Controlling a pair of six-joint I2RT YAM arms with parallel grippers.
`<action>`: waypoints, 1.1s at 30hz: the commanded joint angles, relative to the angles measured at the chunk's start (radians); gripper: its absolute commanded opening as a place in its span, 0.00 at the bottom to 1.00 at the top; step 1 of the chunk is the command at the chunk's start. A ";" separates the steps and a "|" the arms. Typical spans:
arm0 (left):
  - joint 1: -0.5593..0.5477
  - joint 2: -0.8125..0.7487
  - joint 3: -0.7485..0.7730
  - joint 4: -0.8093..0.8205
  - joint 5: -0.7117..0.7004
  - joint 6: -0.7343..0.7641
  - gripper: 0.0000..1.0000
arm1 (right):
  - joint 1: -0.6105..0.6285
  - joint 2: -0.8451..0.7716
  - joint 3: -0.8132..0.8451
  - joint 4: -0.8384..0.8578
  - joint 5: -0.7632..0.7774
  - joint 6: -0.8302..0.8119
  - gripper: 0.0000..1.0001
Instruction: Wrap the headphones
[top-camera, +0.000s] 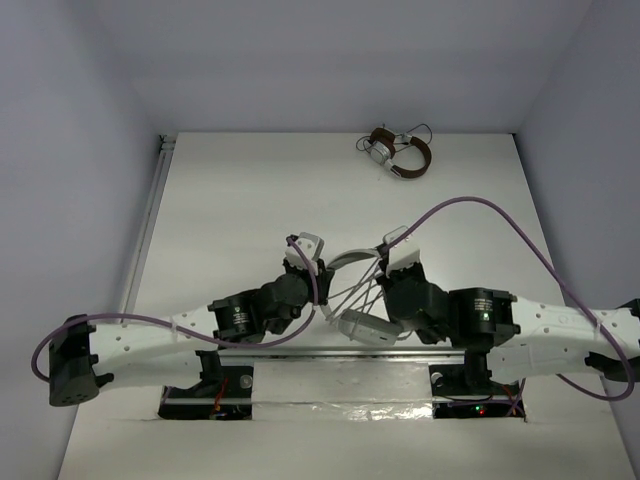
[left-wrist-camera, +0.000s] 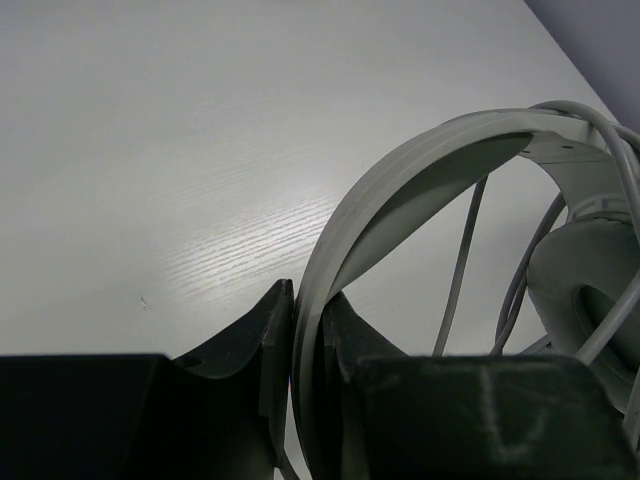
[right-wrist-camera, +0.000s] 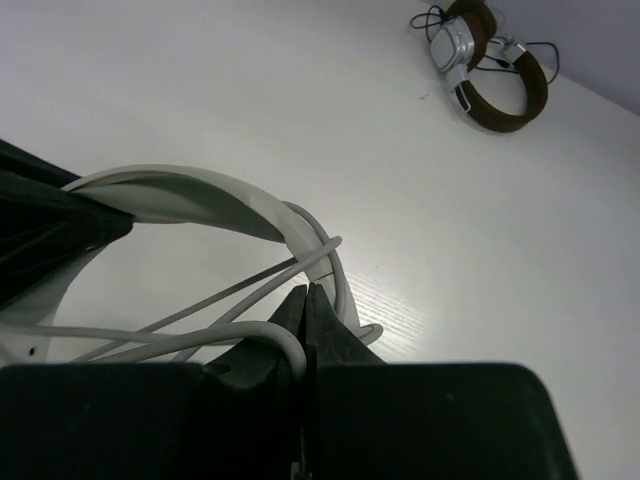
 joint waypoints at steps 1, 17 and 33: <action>-0.005 -0.059 0.059 -0.092 0.038 -0.012 0.00 | -0.033 -0.035 -0.007 0.155 0.224 -0.047 0.00; -0.005 -0.048 0.171 -0.332 0.168 -0.018 0.00 | -0.051 -0.064 -0.062 0.287 0.130 -0.142 0.17; 0.229 -0.106 0.303 -0.454 0.579 0.009 0.00 | -0.079 -0.228 -0.099 0.144 -0.224 0.127 0.47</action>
